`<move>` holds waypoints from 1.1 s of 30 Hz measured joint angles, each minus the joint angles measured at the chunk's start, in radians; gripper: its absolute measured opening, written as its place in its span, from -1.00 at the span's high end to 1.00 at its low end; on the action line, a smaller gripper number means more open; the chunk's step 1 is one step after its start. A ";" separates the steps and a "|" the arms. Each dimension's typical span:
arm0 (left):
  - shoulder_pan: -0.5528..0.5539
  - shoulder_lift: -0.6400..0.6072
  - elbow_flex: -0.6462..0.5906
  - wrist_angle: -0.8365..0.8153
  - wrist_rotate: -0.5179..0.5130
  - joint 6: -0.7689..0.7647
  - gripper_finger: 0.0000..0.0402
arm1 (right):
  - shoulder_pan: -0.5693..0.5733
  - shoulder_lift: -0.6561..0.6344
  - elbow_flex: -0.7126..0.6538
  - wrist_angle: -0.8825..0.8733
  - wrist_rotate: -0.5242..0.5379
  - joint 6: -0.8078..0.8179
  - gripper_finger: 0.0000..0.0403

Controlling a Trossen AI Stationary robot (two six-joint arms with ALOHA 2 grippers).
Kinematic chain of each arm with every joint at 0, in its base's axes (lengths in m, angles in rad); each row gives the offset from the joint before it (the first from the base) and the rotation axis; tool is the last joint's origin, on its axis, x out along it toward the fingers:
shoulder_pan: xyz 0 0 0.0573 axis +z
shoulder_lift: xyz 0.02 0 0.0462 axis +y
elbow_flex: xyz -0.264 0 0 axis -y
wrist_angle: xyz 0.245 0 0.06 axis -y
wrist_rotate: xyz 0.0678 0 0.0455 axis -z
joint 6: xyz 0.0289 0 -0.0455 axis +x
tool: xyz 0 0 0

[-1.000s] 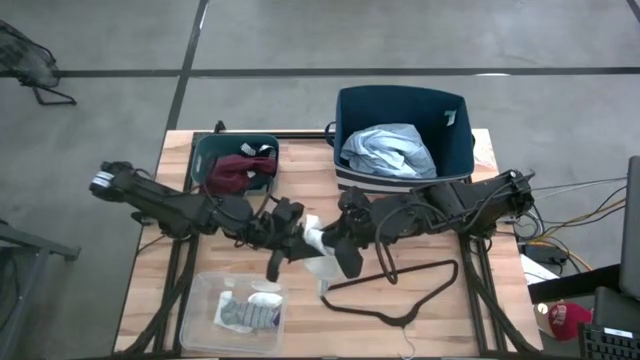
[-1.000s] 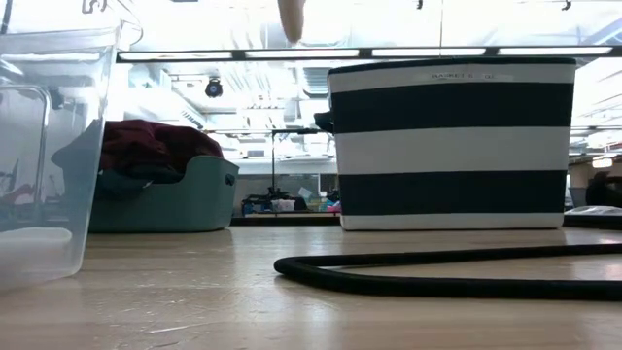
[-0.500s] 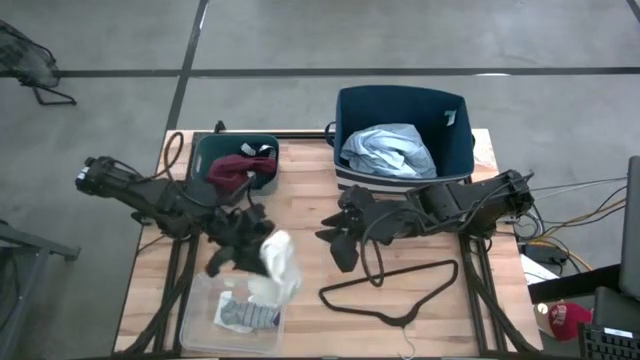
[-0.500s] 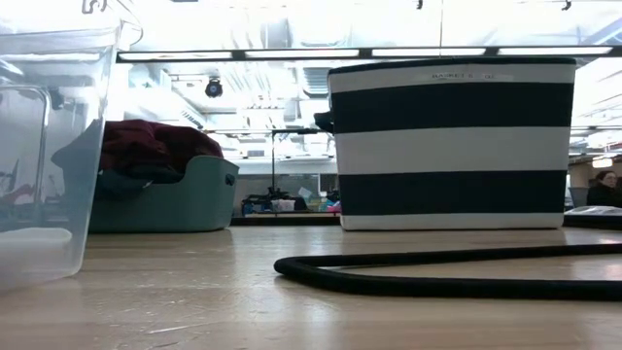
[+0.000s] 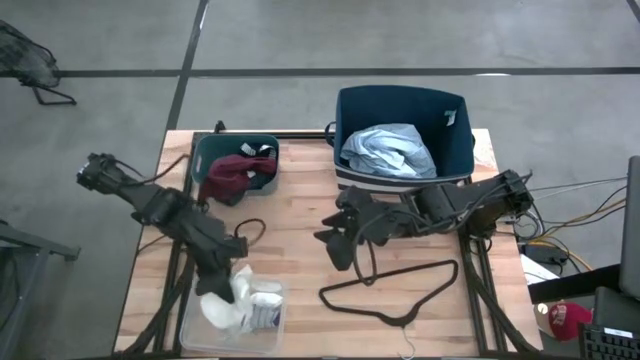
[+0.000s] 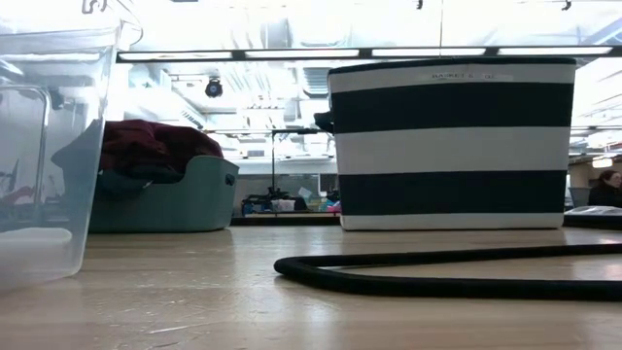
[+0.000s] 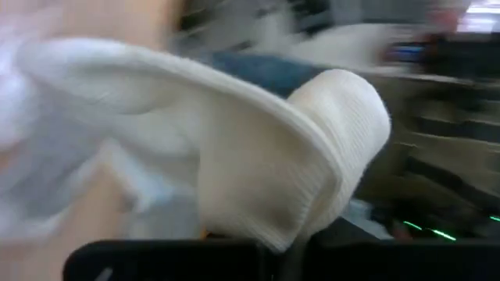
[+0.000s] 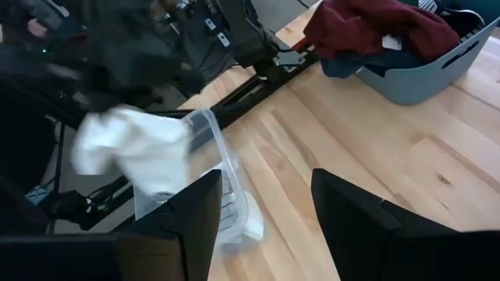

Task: Pick & Place Cloths
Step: Put the white sock into the transparent bin, then return to Home Position

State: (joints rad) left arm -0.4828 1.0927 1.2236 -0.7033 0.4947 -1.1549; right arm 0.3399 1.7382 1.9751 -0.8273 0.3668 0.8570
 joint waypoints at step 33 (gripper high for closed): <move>0.000 0.142 0.000 -0.229 -0.102 0.205 -0.36 | -0.008 -0.002 -0.003 0.003 0.002 0.000 0.41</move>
State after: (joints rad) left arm -0.4824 1.2346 1.2232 -0.9321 0.3927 -0.9502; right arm 0.3321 1.7367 1.9724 -0.8245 0.3683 0.8566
